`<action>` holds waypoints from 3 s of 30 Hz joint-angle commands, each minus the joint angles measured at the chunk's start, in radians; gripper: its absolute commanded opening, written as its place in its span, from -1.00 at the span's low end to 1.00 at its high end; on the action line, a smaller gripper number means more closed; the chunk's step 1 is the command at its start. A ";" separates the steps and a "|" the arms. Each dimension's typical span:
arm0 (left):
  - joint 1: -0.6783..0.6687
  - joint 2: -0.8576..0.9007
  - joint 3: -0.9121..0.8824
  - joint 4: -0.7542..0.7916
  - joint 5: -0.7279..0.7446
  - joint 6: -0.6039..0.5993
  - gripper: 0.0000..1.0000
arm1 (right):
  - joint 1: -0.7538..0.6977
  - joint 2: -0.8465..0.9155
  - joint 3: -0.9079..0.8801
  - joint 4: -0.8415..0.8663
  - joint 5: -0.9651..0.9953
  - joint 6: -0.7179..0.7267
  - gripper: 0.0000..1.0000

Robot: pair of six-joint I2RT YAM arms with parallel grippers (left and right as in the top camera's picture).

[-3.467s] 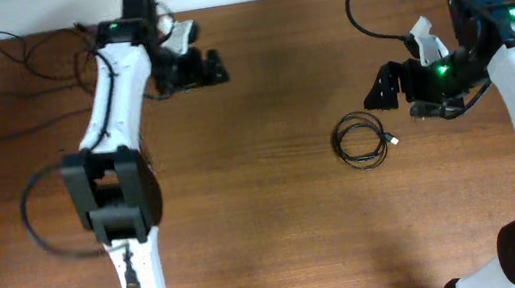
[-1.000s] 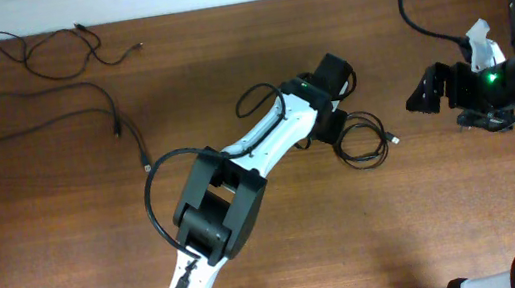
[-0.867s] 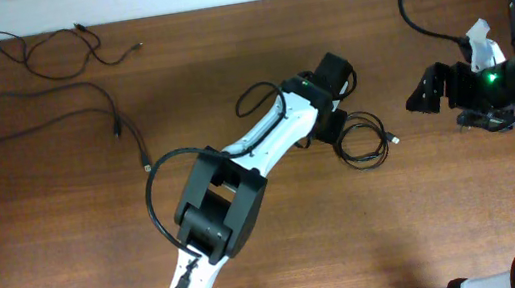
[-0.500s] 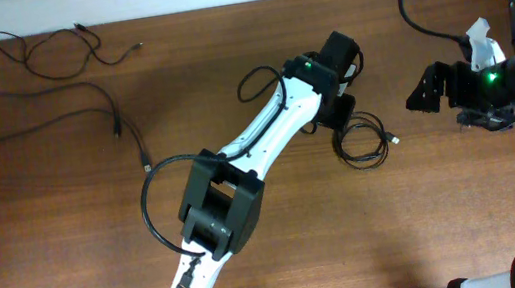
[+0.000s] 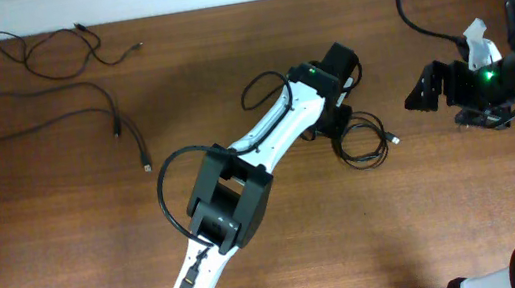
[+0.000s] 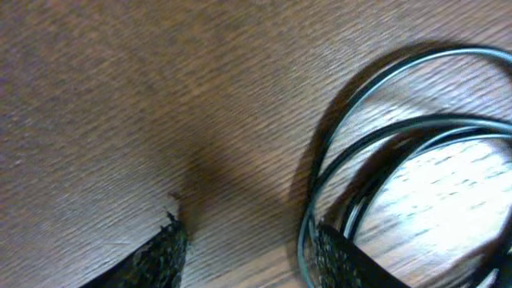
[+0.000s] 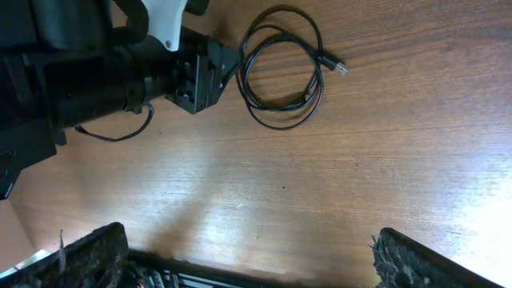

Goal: Untangle cables

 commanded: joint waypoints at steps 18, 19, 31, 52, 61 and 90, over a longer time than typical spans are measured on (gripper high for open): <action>0.000 0.032 -0.012 -0.051 -0.207 0.005 -0.39 | 0.004 0.004 -0.039 0.003 0.009 -0.014 0.97; 0.000 0.032 -0.011 -0.056 -0.207 0.005 -0.50 | 0.004 0.004 -0.048 0.007 0.009 -0.014 0.97; 0.001 -0.006 0.010 -0.135 -0.158 0.005 -1.00 | 0.004 0.004 -0.160 0.070 0.009 -0.013 0.97; 0.003 -0.598 0.108 -0.152 -0.056 0.065 -1.00 | 0.004 0.004 -0.162 0.134 0.008 0.050 0.97; 0.009 -0.636 0.127 -0.094 0.093 0.128 -1.00 | 0.004 0.004 -0.162 0.133 0.008 0.050 0.97; 0.188 -0.199 0.123 -0.208 -0.018 0.159 0.06 | 0.004 0.004 -0.162 0.144 0.008 0.050 0.97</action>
